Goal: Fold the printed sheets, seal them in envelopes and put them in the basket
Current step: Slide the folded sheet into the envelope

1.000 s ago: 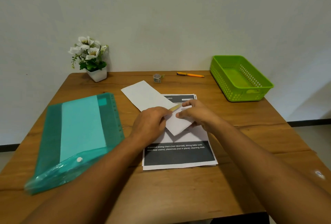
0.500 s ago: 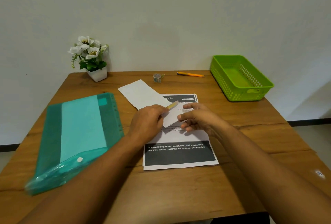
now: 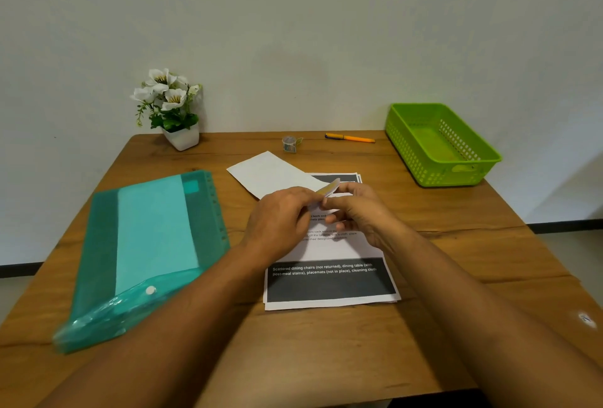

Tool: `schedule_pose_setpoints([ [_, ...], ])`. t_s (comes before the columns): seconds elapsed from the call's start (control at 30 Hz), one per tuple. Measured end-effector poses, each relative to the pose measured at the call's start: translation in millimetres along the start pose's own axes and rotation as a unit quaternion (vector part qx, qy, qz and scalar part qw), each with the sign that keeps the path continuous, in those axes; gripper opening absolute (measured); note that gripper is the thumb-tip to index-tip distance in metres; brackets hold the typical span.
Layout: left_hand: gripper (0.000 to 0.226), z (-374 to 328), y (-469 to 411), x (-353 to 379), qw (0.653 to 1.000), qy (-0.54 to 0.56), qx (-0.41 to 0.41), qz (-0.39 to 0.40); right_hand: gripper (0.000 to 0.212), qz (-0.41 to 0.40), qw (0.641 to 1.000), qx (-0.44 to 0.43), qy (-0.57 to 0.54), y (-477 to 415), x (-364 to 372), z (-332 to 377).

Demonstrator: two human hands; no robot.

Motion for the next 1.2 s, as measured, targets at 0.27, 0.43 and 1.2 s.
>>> schedule_pose_setpoints([
  [0.27,0.038,-3.8,0.2,-9.8,1.000,0.013,0.003,-0.021,0.024,-0.014,1.000,0.005,0.010,-5.0,6.4,6.1],
  [0.43,0.040,-11.5,1.7,-16.8,0.999,0.026,0.015,-0.036,0.008,-0.032,0.999,0.009,0.006,-6.1,9.3,6.5],
  [1.2,0.009,1.5,-95.1,-182.4,0.936,0.322,-0.054,-0.136,0.038,-0.012,0.926,-0.366,0.088,1.0,19.6,260.0],
])
Point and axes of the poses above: each hand's wrist, its own y-axis away from the middle knuckle, its own x-axis out of the palm, z = x × y, the point moved 10 cm from there along -y, towards the middle knuckle, and after that the axes turned 15 degrees about -x, right-handed, at the moved point
